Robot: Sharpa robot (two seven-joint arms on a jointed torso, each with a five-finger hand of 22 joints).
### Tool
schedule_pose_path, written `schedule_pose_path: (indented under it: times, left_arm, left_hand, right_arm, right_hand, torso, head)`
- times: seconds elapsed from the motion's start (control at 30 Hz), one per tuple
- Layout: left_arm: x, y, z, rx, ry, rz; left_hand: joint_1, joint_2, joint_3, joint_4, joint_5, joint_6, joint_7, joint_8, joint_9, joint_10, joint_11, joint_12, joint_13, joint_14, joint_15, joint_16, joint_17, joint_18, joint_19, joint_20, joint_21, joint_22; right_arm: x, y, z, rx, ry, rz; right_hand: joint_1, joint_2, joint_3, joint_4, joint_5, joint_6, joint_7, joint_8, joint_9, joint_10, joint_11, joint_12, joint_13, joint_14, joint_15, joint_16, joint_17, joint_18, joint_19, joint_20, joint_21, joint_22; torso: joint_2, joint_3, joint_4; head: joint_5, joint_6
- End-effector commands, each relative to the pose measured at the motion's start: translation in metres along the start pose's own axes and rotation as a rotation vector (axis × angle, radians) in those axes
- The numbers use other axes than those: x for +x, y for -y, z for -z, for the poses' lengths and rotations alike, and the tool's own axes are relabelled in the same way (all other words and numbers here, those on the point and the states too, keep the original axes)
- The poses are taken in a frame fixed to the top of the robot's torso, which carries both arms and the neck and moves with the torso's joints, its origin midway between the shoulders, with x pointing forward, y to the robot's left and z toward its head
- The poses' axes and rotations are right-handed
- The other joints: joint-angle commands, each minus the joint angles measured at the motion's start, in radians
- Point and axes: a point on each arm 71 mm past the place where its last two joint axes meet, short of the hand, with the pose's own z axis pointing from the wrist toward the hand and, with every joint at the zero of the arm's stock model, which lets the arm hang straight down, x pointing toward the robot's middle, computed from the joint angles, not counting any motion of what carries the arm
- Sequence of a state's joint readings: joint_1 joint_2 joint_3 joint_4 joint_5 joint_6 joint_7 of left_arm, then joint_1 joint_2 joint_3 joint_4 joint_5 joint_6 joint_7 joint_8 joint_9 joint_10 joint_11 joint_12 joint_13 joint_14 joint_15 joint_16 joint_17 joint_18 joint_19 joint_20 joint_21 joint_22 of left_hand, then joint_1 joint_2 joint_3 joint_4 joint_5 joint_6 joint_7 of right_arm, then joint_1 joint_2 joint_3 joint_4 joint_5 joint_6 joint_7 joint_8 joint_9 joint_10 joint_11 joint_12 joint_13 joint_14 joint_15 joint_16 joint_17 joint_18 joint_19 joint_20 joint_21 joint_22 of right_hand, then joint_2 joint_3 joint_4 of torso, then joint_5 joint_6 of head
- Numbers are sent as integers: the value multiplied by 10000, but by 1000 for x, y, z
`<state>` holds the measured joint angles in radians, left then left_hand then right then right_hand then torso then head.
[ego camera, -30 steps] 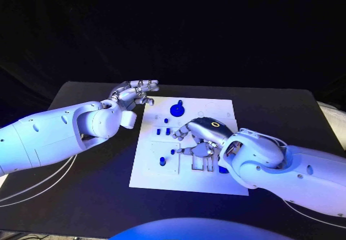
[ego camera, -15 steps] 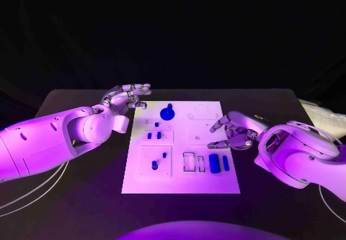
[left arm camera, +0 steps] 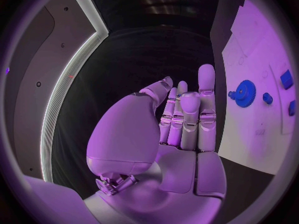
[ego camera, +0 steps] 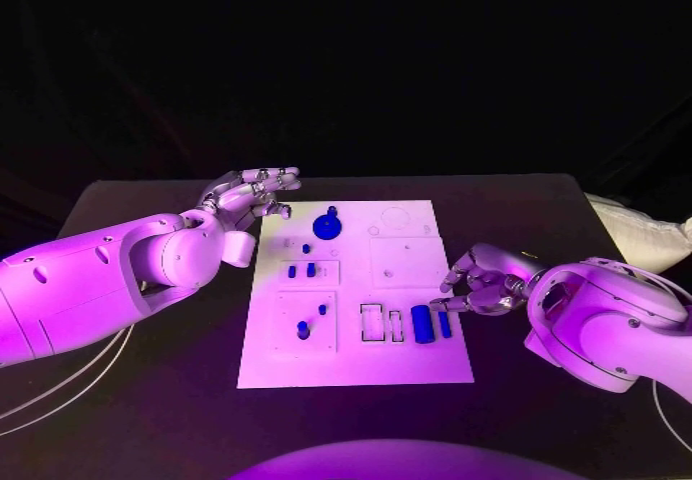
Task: Assemble the parts on the task board
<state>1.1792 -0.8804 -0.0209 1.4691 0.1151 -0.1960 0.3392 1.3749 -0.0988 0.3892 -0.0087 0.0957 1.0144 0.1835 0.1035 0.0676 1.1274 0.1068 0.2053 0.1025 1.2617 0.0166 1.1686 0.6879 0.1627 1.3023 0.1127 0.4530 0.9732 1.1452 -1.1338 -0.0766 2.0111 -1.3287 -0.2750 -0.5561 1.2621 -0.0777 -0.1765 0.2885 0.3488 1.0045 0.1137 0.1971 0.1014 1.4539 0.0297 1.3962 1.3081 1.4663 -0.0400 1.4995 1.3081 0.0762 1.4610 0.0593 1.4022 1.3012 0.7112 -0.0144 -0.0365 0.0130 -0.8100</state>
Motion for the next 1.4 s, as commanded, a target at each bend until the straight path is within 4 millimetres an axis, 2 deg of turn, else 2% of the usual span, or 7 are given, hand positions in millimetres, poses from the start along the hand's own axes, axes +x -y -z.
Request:
schedule_pose_path:
  times: [0.03,0.27,0.43,0.53,0.73,0.9,1.4]
  left_arm:
    - [3,0,0,23,-245,32]
    - [3,0,1,17,-270,4]
    - [2,0,1,9,-267,-5]
    - [2,0,1,-2,-284,-1]
    - [2,-1,1,-24,-311,1]
    - [1,-1,2,-35,-287,-8]
    - [0,-1,2,-70,-278,-15]
  left_hand:
    - [44,-21,5,-53,47,-41,0,9,-11,-81,-13,40,-12,-68,24,-15,-9,173,-71,12,-53,-9]
    - [49,-19,8,-58,49,-41,-1,10,-11,-84,-14,43,-12,-71,24,-15,-11,173,-73,12,-54,-9]
    - [53,-18,11,-62,50,-40,-1,11,-10,-86,-14,45,-12,-73,24,-16,-13,173,-74,12,-55,-9]
    - [53,-18,11,-62,50,-40,-1,11,-10,-86,-14,45,-12,-73,24,-16,-13,173,-74,12,-55,-9]
    - [53,-18,11,-62,50,-40,-1,11,-10,-86,-14,45,-12,-73,24,-16,-13,173,-74,12,-55,-9]
    - [53,-18,11,-62,50,-40,-1,11,-10,-86,-14,45,-12,-73,24,-16,-13,173,-74,12,-55,-9]
    - [53,-18,11,-62,50,-40,-1,11,-10,-86,-14,45,-12,-73,24,-16,-13,173,-74,12,-55,-9]
  right_arm:
    - [8,1,-2,327,-422,-38]
    - [18,-3,-9,273,-655,-1]
    - [23,-1,-13,335,-851,107]
    - [25,-1,-15,352,-913,148]
    - [26,0,-16,343,-895,321]
    - [26,0,-16,310,-834,444]
    - [33,-1,-21,316,-1200,693]
  right_hand:
    - [-70,93,-63,-4,119,61,-19,69,33,102,-5,78,757,791,-48,66,1212,-162,48,-15,57,23]
    - [-71,188,-89,-24,316,66,-29,115,73,129,-15,125,843,798,-54,90,1261,-167,53,-21,81,55]
    - [-72,240,-111,-26,435,80,-38,146,99,141,-21,143,882,808,-59,120,1322,-173,61,-25,103,86]
    - [-76,256,-121,-25,476,92,-43,162,110,127,-24,122,868,809,-61,124,1331,-174,61,-26,106,89]
    - [-77,275,-129,-26,512,110,-48,180,122,122,-29,114,868,808,-63,122,1325,-175,62,-27,110,95]
    - [-81,283,-133,-24,524,119,-51,188,127,123,-30,115,873,808,-64,125,1331,-174,61,-28,110,94]
    - [-142,304,-179,-7,534,166,-67,232,155,115,-42,98,873,810,-72,132,1347,-180,68,-32,130,125]
  torso:
    - [11,15,-1]
    - [14,5,25]
    - [23,15,4]
    - [17,15,-2]
    - [10,6,24]
    - [9,7,1]
    - [15,7,10]
  head:
    - [1,-26]
    - [11,-74]
    - [-26,-87]
    - [9,-112]
    - [31,-131]
    - [63,-136]
    - [81,-169]
